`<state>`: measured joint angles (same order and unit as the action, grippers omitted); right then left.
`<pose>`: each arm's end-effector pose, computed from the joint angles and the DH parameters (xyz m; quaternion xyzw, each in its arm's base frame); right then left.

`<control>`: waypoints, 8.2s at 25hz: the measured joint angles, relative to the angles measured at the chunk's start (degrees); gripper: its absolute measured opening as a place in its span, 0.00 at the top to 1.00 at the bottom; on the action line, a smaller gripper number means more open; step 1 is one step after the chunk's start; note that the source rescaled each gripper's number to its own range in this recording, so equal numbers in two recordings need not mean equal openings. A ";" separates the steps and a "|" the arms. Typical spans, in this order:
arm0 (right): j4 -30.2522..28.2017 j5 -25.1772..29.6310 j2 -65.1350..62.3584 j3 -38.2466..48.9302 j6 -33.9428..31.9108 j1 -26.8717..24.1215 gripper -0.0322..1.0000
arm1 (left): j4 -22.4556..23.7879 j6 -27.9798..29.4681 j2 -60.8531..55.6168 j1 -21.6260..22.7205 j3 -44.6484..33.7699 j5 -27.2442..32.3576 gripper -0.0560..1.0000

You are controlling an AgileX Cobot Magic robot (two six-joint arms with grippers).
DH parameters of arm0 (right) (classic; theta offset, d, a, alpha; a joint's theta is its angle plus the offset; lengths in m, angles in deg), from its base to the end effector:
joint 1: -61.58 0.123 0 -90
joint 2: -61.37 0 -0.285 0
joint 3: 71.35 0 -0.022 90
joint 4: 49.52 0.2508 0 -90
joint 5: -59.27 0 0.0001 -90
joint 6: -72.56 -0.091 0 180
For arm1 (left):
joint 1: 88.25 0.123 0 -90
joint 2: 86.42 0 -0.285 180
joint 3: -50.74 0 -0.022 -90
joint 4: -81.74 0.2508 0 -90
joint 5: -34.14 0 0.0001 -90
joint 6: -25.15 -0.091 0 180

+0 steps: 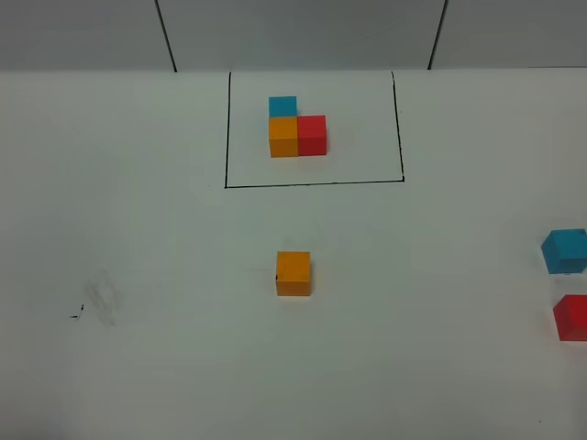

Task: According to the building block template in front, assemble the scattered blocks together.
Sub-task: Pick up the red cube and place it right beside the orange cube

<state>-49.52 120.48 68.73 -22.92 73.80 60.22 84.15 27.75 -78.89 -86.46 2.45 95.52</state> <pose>-0.0066 0.0002 0.2773 0.0009 0.8526 -0.0119 0.5224 -0.0067 0.0032 0.2778 -0.0337 0.8527 0.0173 0.5210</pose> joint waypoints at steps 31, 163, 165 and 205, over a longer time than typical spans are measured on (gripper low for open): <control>0.68 0.00 0.00 0.00 0.00 0.00 0.25 | 0.00 -0.16 0.00 0.00 0.00 -0.19 0.74; 1.00 -10.26 85.08 -27.32 19.90 15.92 0.97 | 0.00 -0.34 0.00 0.00 0.00 -0.24 0.74; 1.00 -9.11 88.11 -29.63 23.16 17.69 0.97 | 0.00 -0.36 0.00 0.00 0.00 -0.24 0.74; 0.00 3.39 119.32 -63.11 45.20 38.14 0.97 | 0.00 -0.43 0.00 0.00 0.00 -0.24 0.74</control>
<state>-49.52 123.88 188.05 -86.03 119.00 98.36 84.15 27.32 -78.89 -86.46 2.45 95.28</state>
